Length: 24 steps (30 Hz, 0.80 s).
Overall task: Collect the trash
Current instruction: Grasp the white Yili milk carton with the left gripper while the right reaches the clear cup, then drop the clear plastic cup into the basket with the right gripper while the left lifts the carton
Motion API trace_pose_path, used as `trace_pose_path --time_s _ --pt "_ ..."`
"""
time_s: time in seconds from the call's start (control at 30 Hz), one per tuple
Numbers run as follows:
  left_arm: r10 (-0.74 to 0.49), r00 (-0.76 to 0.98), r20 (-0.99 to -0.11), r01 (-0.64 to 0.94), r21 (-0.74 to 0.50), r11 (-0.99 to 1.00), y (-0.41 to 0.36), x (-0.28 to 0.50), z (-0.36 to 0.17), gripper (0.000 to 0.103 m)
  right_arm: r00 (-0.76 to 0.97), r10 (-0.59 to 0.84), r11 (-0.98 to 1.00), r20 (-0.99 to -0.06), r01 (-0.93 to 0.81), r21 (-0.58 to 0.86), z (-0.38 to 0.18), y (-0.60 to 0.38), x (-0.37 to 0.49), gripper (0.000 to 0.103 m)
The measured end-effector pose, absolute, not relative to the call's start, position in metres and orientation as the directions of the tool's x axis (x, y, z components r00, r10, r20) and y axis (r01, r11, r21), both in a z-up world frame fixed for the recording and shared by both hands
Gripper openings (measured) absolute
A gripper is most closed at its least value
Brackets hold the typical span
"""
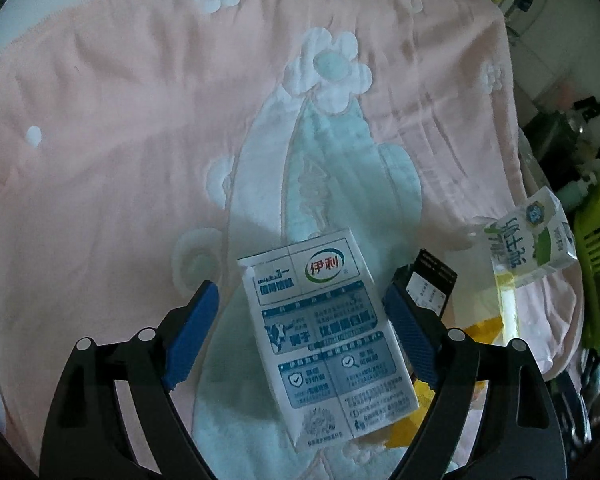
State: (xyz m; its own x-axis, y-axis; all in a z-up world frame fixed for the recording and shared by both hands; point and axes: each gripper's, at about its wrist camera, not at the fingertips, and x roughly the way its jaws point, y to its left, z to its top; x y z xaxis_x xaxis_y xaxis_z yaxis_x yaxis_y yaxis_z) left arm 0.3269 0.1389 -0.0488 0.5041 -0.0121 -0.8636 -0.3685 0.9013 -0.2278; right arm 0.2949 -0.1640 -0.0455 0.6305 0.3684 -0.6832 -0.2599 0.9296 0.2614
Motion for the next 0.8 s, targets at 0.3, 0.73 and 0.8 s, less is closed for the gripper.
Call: trace_pose_path --time_s 0.3,0.73,0.8 --pt "-0.017 0.486 -0.874 -0.368 -0.223 0.903 0.141 0.335 -0.054 0.086 0.571 0.373 0.925 -0.731 -0.170 0.340 -0.051 -0.159 0.340 0.080" --pt "-0.049 0.457 -0.888 -0.365 -0.238 0.900 0.139 0.338 -0.068 0.087 0.423 0.406 0.901 -0.810 -0.039 0.432 -0.093 -0.162 0.371 0.067" --pt "-0.061 0.458 -0.887 -0.360 -0.248 0.900 0.139 0.338 -0.069 0.085 0.429 0.409 0.899 -0.805 -0.040 0.436 -0.093 -0.164 0.369 0.061"
